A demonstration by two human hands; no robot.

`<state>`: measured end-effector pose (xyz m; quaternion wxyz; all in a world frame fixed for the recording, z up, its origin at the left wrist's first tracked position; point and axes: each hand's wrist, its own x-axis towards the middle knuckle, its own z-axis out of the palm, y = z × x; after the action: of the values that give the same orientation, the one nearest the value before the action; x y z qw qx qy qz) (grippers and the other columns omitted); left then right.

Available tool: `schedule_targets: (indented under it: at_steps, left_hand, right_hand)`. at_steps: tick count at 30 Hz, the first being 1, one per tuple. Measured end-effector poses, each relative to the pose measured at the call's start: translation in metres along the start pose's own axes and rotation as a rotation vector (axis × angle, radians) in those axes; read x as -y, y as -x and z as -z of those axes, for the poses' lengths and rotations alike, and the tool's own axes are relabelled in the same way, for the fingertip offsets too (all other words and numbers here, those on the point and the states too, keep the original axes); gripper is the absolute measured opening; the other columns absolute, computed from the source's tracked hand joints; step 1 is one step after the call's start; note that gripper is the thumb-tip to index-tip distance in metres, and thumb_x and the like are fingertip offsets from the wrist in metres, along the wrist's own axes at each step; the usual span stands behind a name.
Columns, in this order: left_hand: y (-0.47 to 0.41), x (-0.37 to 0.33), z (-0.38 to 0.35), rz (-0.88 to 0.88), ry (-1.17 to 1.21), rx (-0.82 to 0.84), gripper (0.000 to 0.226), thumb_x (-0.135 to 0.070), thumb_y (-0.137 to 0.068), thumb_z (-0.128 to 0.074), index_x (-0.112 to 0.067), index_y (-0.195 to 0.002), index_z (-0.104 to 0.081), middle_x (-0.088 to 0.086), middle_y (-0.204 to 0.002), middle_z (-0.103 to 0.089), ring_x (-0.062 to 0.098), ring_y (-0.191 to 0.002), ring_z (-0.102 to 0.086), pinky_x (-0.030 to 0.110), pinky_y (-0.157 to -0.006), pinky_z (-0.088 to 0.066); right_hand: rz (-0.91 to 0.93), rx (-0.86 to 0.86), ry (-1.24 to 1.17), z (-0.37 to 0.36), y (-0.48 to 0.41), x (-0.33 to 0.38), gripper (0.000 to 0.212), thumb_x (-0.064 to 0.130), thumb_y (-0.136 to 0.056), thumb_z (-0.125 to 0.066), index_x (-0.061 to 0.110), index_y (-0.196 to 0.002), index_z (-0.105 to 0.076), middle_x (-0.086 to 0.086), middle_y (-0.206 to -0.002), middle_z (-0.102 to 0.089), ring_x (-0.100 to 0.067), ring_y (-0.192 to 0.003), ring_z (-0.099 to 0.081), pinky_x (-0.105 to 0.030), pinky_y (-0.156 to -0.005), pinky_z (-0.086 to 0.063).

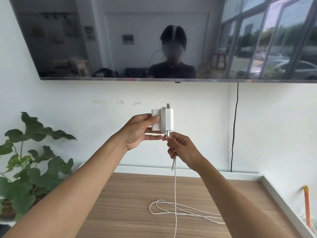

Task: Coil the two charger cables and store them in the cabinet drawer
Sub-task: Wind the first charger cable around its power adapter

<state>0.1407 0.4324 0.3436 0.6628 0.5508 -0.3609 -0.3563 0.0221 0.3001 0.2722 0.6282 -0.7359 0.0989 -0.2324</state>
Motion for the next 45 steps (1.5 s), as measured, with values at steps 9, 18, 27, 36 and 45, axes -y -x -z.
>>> schedule_targets:
  at_steps: [9,18,27,36,45]
  left_hand:
    - [-0.006,-0.006,-0.003,0.006,0.144,-0.064,0.027,-0.015,-0.096,-0.055,0.007,-0.109,-0.062,0.022,-0.104,-0.068,0.034,-0.086,-0.071,0.041,-0.076,-0.061]
    - [-0.024,-0.036,-0.008,-0.068,0.195,-0.185,0.023,-0.015,-0.095,-0.058,0.006,-0.101,-0.065,0.020,-0.104,-0.065,0.031,-0.086,-0.070,0.042,-0.071,-0.062]
    - [-0.021,-0.041,0.025,-0.058,0.134,-0.359,0.023,-0.013,-0.094,-0.060,0.008,-0.103,-0.063,0.017,-0.100,-0.065,0.027,-0.074,-0.072,0.040,-0.067,-0.062]
    - [-0.016,-0.021,0.027,-0.019,0.132,-0.315,0.021,-0.012,-0.094,-0.059,0.007,-0.101,-0.063,0.018,-0.105,-0.063,0.031,-0.080,-0.071,0.041,-0.069,-0.062]
    - [-0.022,-0.015,0.008,-0.028,0.062,-0.261,0.018,-0.013,-0.095,-0.059,0.003,-0.095,-0.065,0.018,-0.098,-0.065,0.032,-0.079,-0.070,0.041,-0.073,-0.062]
  right_hand:
    - [-0.091,-0.040,0.199,0.006,0.005,-0.022,0.046,0.048,-0.097,-0.044,0.014,-0.066,-0.051,0.003,-0.053,-0.043,-0.012,-0.041,-0.035,-0.021,-0.044,-0.029]
    - [-0.133,-0.269,0.421,-0.004,0.014,-0.049,0.065,0.061,-0.096,-0.023,0.019,-0.049,-0.041,0.007,-0.049,-0.046,-0.012,-0.051,-0.041,-0.027,-0.056,-0.033]
    - [-0.197,-0.489,0.589,0.014,0.060,-0.129,0.057,0.052,-0.097,-0.031,0.019,-0.050,-0.026,0.004,-0.046,-0.028,-0.016,-0.048,-0.029,-0.033,-0.050,-0.023]
    - [-0.311,-0.218,0.155,0.017,0.046,-0.155,0.041,0.028,-0.100,-0.044,0.012,-0.067,-0.061,-0.004,-0.062,-0.060,-0.021,-0.060,-0.058,-0.029,-0.059,-0.046]
    - [-0.109,-0.217,-0.143,0.000,0.002,-0.048,0.029,0.033,-0.099,-0.046,0.021,-0.123,-0.060,0.002,-0.120,-0.065,-0.012,-0.116,-0.059,-0.035,-0.100,-0.047]
